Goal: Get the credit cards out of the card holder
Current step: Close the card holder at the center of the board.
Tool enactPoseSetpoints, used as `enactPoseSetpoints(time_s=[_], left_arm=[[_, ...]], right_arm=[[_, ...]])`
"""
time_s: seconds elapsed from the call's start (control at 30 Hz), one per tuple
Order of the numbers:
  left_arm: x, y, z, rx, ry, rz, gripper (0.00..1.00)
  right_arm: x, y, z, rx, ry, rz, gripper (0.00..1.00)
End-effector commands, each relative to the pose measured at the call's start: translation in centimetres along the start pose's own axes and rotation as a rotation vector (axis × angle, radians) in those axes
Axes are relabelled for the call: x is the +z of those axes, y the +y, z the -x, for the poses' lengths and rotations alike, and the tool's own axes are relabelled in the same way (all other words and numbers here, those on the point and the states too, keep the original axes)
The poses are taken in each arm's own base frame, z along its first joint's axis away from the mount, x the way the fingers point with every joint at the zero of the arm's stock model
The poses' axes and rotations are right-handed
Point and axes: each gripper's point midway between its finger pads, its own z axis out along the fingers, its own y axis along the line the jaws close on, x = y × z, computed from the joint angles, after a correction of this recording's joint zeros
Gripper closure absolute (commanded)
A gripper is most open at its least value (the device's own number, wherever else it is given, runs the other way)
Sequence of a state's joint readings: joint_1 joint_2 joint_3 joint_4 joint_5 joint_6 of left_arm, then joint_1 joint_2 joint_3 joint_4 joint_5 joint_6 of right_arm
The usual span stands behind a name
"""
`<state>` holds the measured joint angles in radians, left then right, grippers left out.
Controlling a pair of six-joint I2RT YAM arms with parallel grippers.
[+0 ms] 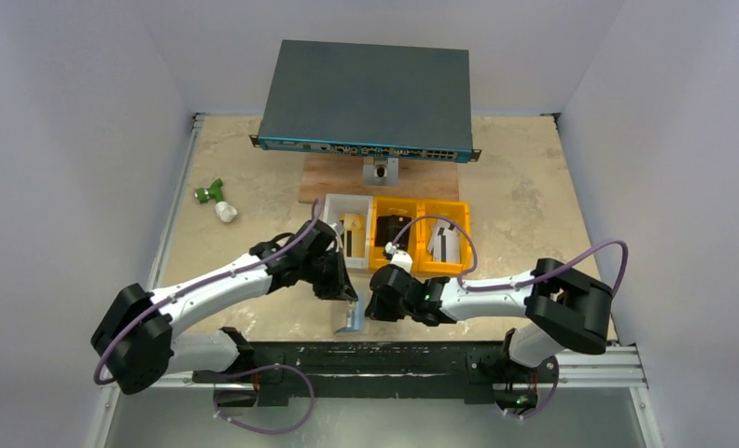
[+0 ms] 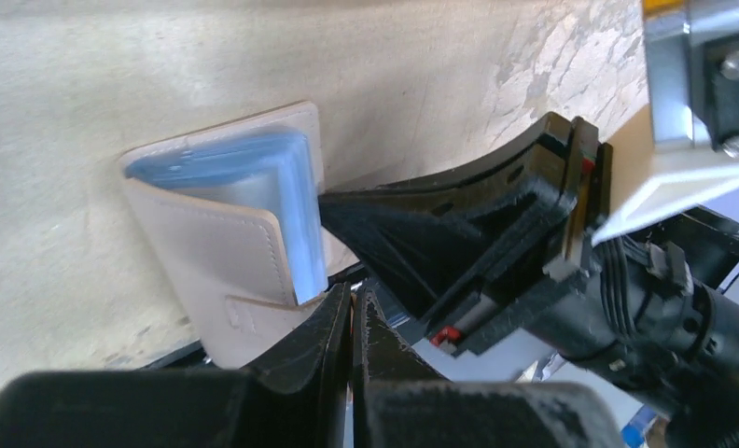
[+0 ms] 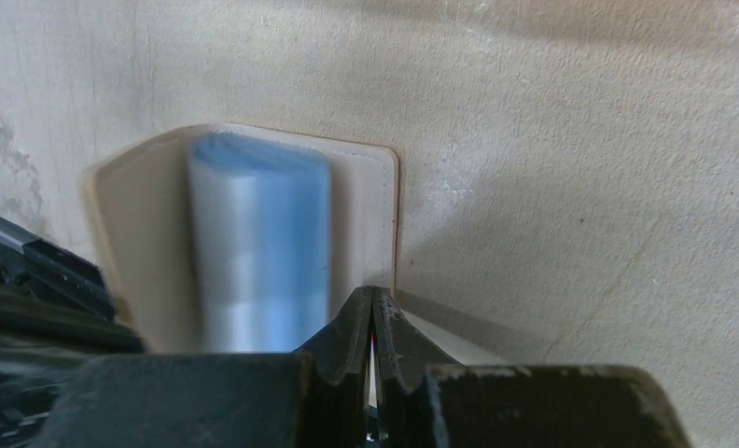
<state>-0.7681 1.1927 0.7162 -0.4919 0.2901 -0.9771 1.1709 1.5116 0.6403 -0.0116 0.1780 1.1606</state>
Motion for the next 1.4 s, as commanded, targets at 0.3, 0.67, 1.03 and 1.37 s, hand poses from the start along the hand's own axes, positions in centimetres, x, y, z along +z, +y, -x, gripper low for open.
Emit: enactPoseSetpoints(time_s=[0.3, 0.67, 1.03, 1.37], left_arm=[[3.8, -4.3, 0.8, 0.064, 0.039, -0.152, 0.84], [3.7, -4.4, 0.5, 0.138, 0.058, -0.166, 0.63], [6.2, -3.6, -0.6, 0.14, 0.117, -0.218, 0.64], [7.1, -3.0, -1.2, 0.134, 0.151, -0.219, 0.64]], right_arm=[[-4.4, 0.5, 2.7, 0.04, -0.101, 0.027, 0.95], [-7.2, 2.4, 4.4, 0.021, -0.164, 0.094, 0.95], [-7.4, 7.6, 1.7, -0.081, -0.14, 0.28, 0.94], [-6.6, 9.6, 1.1, -0.1, -0.142, 0.333, 0.92]])
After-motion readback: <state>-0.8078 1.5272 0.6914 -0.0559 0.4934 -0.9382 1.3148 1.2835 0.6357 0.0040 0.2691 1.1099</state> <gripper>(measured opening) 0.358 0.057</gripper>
